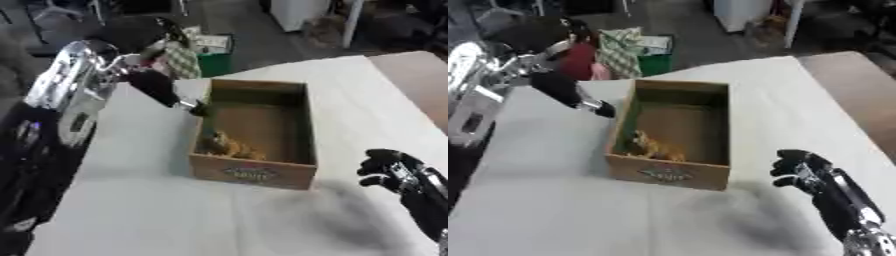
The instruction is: Pick up objects on the table and place them in the box.
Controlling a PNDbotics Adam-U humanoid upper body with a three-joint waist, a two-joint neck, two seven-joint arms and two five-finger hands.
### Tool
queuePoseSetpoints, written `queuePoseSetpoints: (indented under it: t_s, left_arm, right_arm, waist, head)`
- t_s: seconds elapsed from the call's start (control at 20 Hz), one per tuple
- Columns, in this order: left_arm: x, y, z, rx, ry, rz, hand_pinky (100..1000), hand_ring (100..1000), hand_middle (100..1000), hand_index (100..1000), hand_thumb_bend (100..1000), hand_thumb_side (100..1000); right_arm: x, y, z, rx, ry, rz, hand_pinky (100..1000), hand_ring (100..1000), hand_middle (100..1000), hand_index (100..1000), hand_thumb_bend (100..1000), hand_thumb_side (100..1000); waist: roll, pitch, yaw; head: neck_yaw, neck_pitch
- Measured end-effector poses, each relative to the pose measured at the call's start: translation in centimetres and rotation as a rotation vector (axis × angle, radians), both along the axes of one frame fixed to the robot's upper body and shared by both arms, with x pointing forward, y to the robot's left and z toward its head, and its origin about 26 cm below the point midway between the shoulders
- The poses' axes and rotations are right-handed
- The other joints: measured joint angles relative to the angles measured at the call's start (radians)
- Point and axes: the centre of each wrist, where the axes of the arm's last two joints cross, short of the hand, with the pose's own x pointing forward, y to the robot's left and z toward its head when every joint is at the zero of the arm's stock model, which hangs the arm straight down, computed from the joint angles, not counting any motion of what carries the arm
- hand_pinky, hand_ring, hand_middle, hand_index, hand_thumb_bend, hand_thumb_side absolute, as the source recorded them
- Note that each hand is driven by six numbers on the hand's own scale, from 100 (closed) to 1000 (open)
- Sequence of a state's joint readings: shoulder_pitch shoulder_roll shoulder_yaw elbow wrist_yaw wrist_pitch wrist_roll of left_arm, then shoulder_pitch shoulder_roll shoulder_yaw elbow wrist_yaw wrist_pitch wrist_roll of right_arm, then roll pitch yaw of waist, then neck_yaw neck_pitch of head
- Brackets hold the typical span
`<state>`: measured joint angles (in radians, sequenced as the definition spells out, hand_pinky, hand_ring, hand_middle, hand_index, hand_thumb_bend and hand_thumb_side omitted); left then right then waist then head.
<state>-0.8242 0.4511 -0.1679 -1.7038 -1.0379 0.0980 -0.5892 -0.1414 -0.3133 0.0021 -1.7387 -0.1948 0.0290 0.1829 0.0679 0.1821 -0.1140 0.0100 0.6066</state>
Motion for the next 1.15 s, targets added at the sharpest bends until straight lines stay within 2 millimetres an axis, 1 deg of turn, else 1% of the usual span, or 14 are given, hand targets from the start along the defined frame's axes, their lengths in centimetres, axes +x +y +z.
queuePoseSetpoints:
  t_s: [0.1, 0.15, 0.2, 0.3, 0.4, 0.5, 0.55, 0.6, 0.75, 0.8, 0.95, 1.05, 1.1, 1.15]
  left_arm:
    - [-1.4, 1.7, -1.0, -0.090, -0.027, 0.012, 735, 767, 775, 822, 628, 483]
    - [-2.0, 2.4, -1.7, -0.148, -0.038, 0.019, 719, 748, 758, 811, 520, 432]
    - [-2.5, 3.1, -2.5, -0.214, -0.050, 0.027, 705, 735, 748, 804, 425, 402]
    - [-3.4, 4.4, -4.3, -0.358, -0.069, 0.051, 688, 716, 736, 794, 303, 377]
    - [-4.1, 5.3, -6.3, -0.514, -0.084, 0.068, 665, 693, 715, 781, 173, 365]
    - [-4.7, 5.9, -8.4, -0.666, -0.093, 0.085, 647, 672, 697, 763, 101, 405]
    - [-5.0, 6.2, -9.5, -0.737, -0.094, 0.096, 637, 660, 687, 750, 100, 447]
    - [-5.2, 6.5, -10.5, -0.806, -0.095, 0.107, 633, 655, 682, 745, 100, 465]
    - [-5.9, 6.6, -12.7, -0.984, -0.097, 0.125, 622, 636, 664, 734, 100, 479]
    - [-6.0, 6.6, -13.3, -1.032, -0.098, 0.130, 617, 627, 655, 728, 100, 502]
    - [-6.4, 6.3, -14.8, -1.171, -0.096, 0.133, 608, 614, 640, 716, 100, 533]
    - [-6.5, 6.1, -15.7, -1.250, -0.090, 0.137, 603, 606, 630, 710, 100, 550]
    - [-6.5, 5.9, -16.1, -1.283, -0.087, 0.138, 599, 601, 624, 707, 100, 585]
    - [-6.5, 5.9, -16.5, -1.311, -0.084, 0.138, 598, 599, 623, 705, 100, 593]
  right_arm:
    - [0.0, -0.1, 0.0, 0.001, 0.000, -0.007, 632, 677, 611, 765, 100, 631]
    - [0.0, -0.1, 0.0, 0.002, 0.000, -0.009, 632, 677, 611, 765, 100, 631]
    - [0.0, -0.2, 0.0, 0.003, -0.001, -0.013, 632, 677, 611, 765, 100, 631]
    - [-0.1, -0.3, -0.1, 0.004, 0.000, -0.018, 631, 677, 611, 764, 100, 630]
    - [-0.2, -0.3, -0.2, 0.004, 0.003, -0.022, 631, 676, 611, 764, 100, 630]
    - [-0.2, -0.4, -0.2, 0.005, 0.002, -0.026, 631, 677, 611, 764, 100, 628]
    - [-0.2, -0.4, -0.2, 0.006, 0.001, -0.027, 631, 677, 611, 764, 100, 628]
    - [-0.2, -0.4, -0.2, 0.006, 0.001, -0.028, 631, 677, 611, 764, 100, 628]
    - [-0.2, -0.5, -0.2, 0.007, 0.001, -0.032, 630, 676, 610, 763, 100, 627]
    - [-0.2, -0.5, -0.2, 0.008, 0.001, -0.033, 629, 676, 609, 762, 100, 625]
    - [-0.2, -0.5, -0.2, 0.009, -0.001, -0.036, 629, 675, 609, 762, 100, 623]
    - [-0.3, -0.5, -0.3, 0.010, 0.000, -0.039, 629, 675, 608, 761, 100, 624]
    - [-0.3, -0.5, -0.3, 0.011, 0.004, -0.041, 628, 674, 608, 761, 100, 622]
    - [-0.4, -0.5, -0.4, 0.011, 0.006, -0.042, 628, 674, 608, 761, 100, 622]
  waist:
    - [-0.004, 0.000, 0.008]
    - [-0.007, 0.000, 0.013]
    - [-0.009, -0.001, 0.019]
    - [-0.012, -0.004, 0.032]
    - [-0.015, -0.004, 0.040]
    - [-0.017, -0.004, 0.053]
    - [-0.018, -0.004, 0.058]
    - [-0.019, -0.004, 0.061]
    - [-0.023, -0.004, 0.068]
    - [-0.024, -0.005, 0.071]
    - [-0.028, -0.007, 0.077]
    - [-0.032, -0.007, 0.080]
    - [-0.033, -0.007, 0.081]
    - [-0.034, -0.007, 0.081]
  head:
    - [-0.005, 0.002]
    - [-0.006, 0.006]
    - [-0.008, 0.008]
    - [-0.009, 0.012]
    - [-0.009, 0.020]
    - [-0.008, 0.031]
    - [-0.007, 0.037]
    - [-0.005, 0.044]
    - [-0.002, 0.064]
    - [-0.002, 0.070]
    - [0.005, 0.088]
    - [0.006, 0.093]
    - [0.006, 0.095]
    - [0.007, 0.095]
